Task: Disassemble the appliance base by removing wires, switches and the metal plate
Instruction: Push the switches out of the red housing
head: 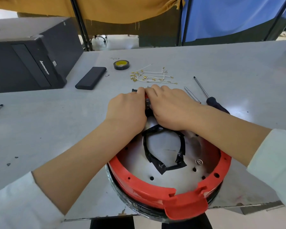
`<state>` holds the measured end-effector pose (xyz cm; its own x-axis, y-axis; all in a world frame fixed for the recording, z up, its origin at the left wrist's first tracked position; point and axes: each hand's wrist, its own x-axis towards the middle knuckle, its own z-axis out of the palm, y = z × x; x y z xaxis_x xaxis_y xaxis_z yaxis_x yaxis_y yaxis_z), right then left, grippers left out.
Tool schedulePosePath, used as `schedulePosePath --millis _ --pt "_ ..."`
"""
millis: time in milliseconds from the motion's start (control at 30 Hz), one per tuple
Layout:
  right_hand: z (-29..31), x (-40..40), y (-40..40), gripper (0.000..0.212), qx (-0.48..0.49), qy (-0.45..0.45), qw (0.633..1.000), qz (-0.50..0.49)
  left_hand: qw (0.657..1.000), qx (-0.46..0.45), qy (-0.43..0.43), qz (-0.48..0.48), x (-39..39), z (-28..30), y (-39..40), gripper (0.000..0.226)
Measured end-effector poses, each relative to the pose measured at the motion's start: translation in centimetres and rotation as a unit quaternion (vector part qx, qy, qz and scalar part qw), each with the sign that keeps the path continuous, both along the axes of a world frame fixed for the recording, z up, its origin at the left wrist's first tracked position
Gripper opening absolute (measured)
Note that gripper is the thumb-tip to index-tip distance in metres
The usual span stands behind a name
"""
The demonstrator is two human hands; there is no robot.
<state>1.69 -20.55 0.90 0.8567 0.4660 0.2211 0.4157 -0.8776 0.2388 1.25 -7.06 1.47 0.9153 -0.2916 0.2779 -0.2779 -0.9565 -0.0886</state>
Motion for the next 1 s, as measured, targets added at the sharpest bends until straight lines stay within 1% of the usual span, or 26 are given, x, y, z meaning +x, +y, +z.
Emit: schedulePosePath --millis 233,333,600,733,800,867,933,1000 --pt "0.0 -0.2 0.4 0.043 -0.027 -0.005 1.000 -0.015 1.000 -0.008 0.002 0.022 0.1 0.1 -0.2 0.027" --pt "0.1 -0.3 0.5 0.044 -0.026 -0.001 0.999 -0.019 1.000 -0.011 0.002 0.026 0.0 0.1 -0.3 0.026" --pt "0.0 -0.5 0.7 0.040 -0.027 -0.008 0.999 -0.029 0.999 -0.006 0.003 0.032 0.1 0.0 -0.4 0.026" --pt "-0.2 -0.4 0.8 0.041 -0.029 -0.004 0.999 -0.037 1.000 -0.002 0.004 0.030 0.1 0.0 -0.4 0.026" --pt "-0.2 -0.2 0.6 0.043 -0.016 0.004 1.000 -0.026 1.000 -0.003 0.010 0.022 -0.1 0.1 -0.3 0.024" --pt "0.0 0.0 0.2 0.047 0.018 0.026 0.999 -0.006 0.999 -0.033 0.027 0.012 -0.4 0.1 -0.2 0.021" --pt "0.2 0.1 -0.1 0.049 0.054 0.044 0.998 0.009 0.995 -0.084 0.055 0.004 -0.1 0.2 0.0 0.023" --pt "0.2 0.3 -0.3 0.051 0.067 0.047 0.996 0.018 0.988 -0.126 0.089 -0.005 0.4 0.4 0.2 0.025"
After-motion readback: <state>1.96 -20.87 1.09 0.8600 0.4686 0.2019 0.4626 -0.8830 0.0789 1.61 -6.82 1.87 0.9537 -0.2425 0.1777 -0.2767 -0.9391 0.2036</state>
